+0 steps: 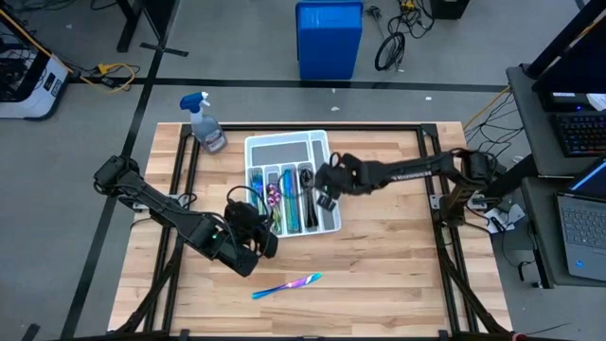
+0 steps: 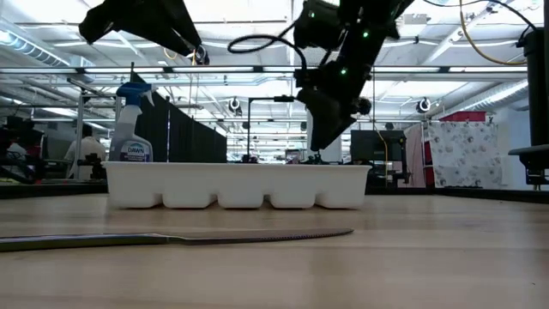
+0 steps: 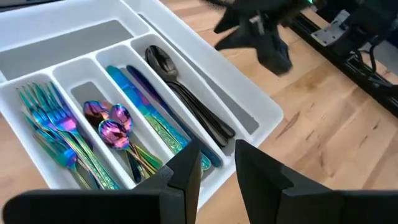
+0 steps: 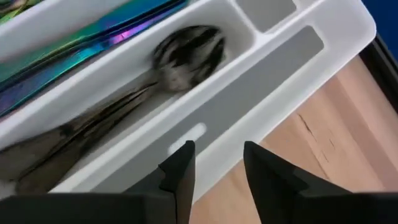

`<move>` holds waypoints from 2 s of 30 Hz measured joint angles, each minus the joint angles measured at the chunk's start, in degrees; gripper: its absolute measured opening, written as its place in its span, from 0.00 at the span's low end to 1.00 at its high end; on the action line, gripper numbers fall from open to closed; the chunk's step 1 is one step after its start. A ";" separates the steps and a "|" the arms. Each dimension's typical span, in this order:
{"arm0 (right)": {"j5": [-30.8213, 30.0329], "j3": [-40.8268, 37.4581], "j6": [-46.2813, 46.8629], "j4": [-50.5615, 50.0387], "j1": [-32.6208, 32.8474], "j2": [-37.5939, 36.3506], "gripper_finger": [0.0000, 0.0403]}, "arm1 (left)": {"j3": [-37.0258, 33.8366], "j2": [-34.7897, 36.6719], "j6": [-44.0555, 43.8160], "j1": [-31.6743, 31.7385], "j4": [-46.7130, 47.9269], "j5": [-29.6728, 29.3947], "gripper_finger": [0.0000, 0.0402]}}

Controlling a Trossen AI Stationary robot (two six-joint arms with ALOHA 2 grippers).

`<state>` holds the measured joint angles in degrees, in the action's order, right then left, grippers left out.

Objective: Sort silverware

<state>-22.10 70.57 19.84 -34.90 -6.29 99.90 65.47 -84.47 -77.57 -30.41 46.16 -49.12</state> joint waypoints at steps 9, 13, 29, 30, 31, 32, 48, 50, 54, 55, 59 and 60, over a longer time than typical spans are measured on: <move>3.10 0.00 3.52 0.63 -9.22 -0.02 0.33 | 0.00 0.00 0.39 0.02 1.00 -0.84 0.21; 5.03 0.00 4.60 1.39 -10.99 0.13 0.33 | 0.00 0.00 0.42 0.02 1.00 -0.86 0.21; 6.69 0.22 4.57 5.29 -13.42 9.70 0.30 | 0.00 0.00 0.42 0.02 0.75 -0.84 0.21; 6.87 0.23 4.58 5.21 -13.73 10.18 0.28 | 0.00 0.00 0.42 0.02 0.76 -0.84 0.21; 6.66 0.33 4.58 4.93 -13.99 10.58 0.25 | 0.00 0.00 0.42 0.02 0.75 -0.82 0.21; 6.46 0.31 4.58 4.54 -14.21 10.67 0.22 | 0.00 0.00 0.42 0.02 0.70 -0.74 0.21; 5.60 0.13 4.67 -1.90 -17.77 9.47 0.02 | 0.00 0.02 1.32 -0.09 0.71 -0.36 0.21; 6.18 0.13 5.34 -1.88 -18.32 9.28 0.01 | 0.00 0.02 1.91 -0.09 0.67 -0.37 0.21; 7.33 0.02 8.47 -1.95 -19.56 8.69 0.00 | 0.00 0.02 1.80 -0.09 0.66 -0.37 0.21; 7.32 -0.02 9.60 -2.25 -19.80 8.53 0.00 | 0.00 0.02 1.71 -0.09 0.67 -0.37 0.21; 7.25 -0.24 13.79 -3.12 -20.63 7.56 0.00 | 0.00 0.02 1.58 -0.09 0.65 -0.38 0.21; 7.29 -0.26 14.78 -3.10 -20.75 7.31 0.00 | 0.02 0.02 1.63 -0.09 0.65 -0.36 0.21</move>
<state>-14.81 70.30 34.62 -38.00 -27.04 107.21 65.49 -84.44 -75.94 -30.50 46.81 -49.48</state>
